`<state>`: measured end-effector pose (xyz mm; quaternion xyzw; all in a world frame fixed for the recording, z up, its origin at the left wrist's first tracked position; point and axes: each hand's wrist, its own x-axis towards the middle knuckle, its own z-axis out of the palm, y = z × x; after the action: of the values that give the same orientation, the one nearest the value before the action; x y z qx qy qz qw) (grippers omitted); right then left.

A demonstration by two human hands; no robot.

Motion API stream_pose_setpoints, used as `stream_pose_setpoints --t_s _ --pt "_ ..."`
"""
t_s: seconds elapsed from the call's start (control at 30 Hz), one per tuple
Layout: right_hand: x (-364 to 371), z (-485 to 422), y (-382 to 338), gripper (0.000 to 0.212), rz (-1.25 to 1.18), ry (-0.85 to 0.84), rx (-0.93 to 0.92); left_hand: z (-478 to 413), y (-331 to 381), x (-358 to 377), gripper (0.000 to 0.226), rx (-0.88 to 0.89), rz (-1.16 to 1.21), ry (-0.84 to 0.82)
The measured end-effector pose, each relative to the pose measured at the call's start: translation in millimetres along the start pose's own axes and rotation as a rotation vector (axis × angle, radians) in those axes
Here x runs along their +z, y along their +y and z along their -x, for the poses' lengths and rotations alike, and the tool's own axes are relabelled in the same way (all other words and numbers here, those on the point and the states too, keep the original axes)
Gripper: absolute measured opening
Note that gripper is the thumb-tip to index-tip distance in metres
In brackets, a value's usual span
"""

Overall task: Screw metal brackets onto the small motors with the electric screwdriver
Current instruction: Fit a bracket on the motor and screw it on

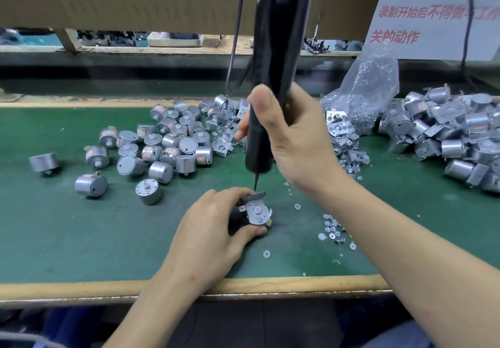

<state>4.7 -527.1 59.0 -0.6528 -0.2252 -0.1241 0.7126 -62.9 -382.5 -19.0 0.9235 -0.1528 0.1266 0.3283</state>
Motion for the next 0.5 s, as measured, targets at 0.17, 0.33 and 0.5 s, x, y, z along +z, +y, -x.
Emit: stream_pose_setpoints --t_s 0.17,0.33,0.5 --pt "-16.4 0.5 3.6 0.053 0.628 -0.112 0.168 -0.6 -1.6 -2.9 0.046 -0.003 0.047 0.005" --pt "-23.1 14.8 -4.9 0.072 1.041 -0.450 0.496 0.8 1.0 -7.3 0.041 0.054 0.076 0.126" --pt "-28.9 39.7 -8.2 0.030 0.556 -0.628 0.535 3.3 2.9 -9.1 0.045 0.100 0.148 0.255"
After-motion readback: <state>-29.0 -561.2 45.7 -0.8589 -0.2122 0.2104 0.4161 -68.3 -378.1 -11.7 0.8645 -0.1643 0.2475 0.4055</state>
